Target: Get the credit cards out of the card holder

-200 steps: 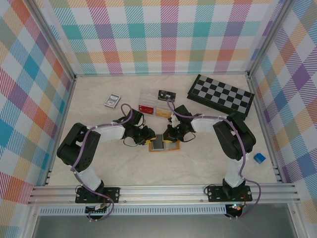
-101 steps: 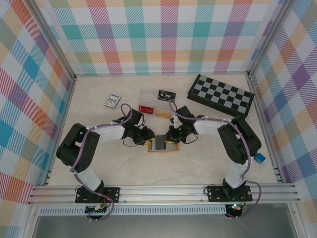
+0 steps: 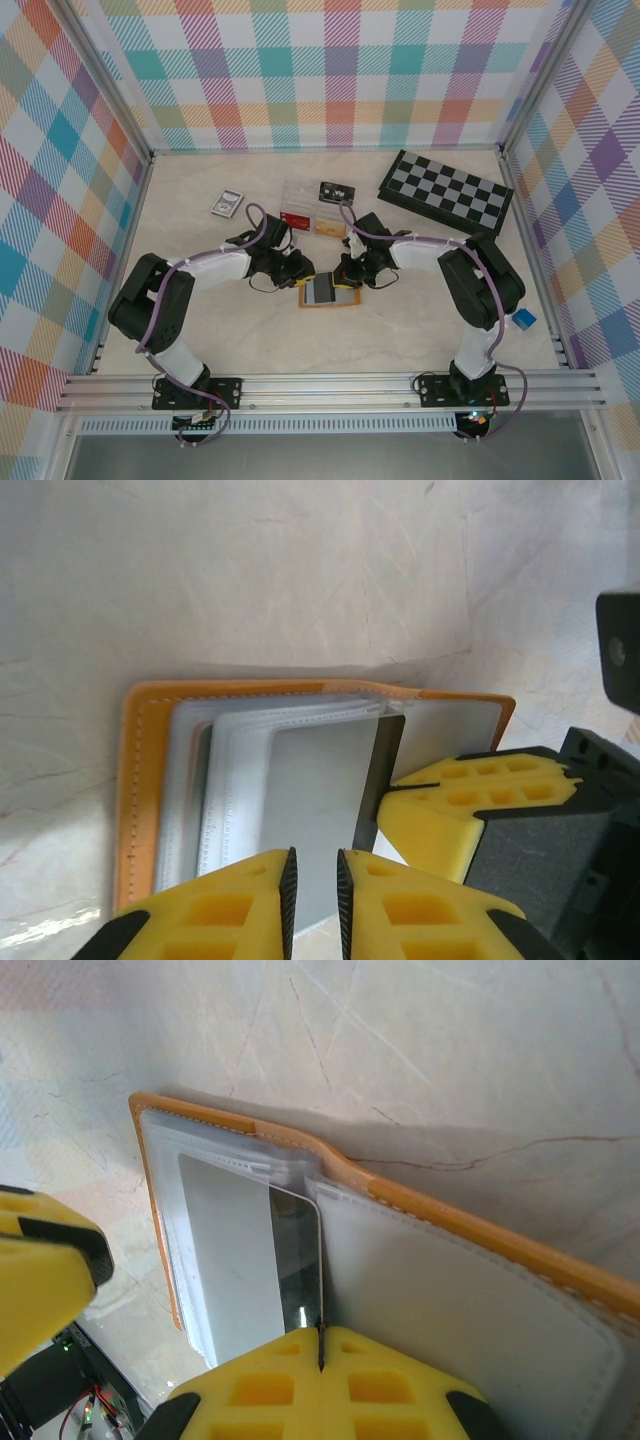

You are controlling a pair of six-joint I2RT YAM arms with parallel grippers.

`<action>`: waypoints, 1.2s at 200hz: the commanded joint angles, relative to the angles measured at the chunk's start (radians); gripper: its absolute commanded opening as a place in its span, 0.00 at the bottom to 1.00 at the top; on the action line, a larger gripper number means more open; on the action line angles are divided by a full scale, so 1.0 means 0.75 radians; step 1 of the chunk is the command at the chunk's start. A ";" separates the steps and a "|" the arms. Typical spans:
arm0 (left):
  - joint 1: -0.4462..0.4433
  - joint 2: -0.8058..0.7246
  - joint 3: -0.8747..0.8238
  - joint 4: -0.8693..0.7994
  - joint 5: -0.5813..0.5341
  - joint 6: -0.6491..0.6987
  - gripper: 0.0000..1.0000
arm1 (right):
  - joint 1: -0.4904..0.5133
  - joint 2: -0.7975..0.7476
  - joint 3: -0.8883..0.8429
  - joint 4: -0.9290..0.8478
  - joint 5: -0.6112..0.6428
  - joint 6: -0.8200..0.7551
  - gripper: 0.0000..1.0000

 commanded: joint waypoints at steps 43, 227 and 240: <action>-0.021 0.127 0.027 -0.051 -0.002 0.021 0.18 | -0.003 0.044 0.028 -0.017 -0.002 -0.021 0.07; -0.009 0.130 -0.008 -0.138 -0.088 0.033 0.17 | -0.032 0.001 -0.066 0.057 -0.040 0.011 0.08; -0.007 0.129 -0.009 -0.137 -0.088 0.037 0.17 | -0.036 -0.005 -0.070 0.049 -0.037 0.006 0.08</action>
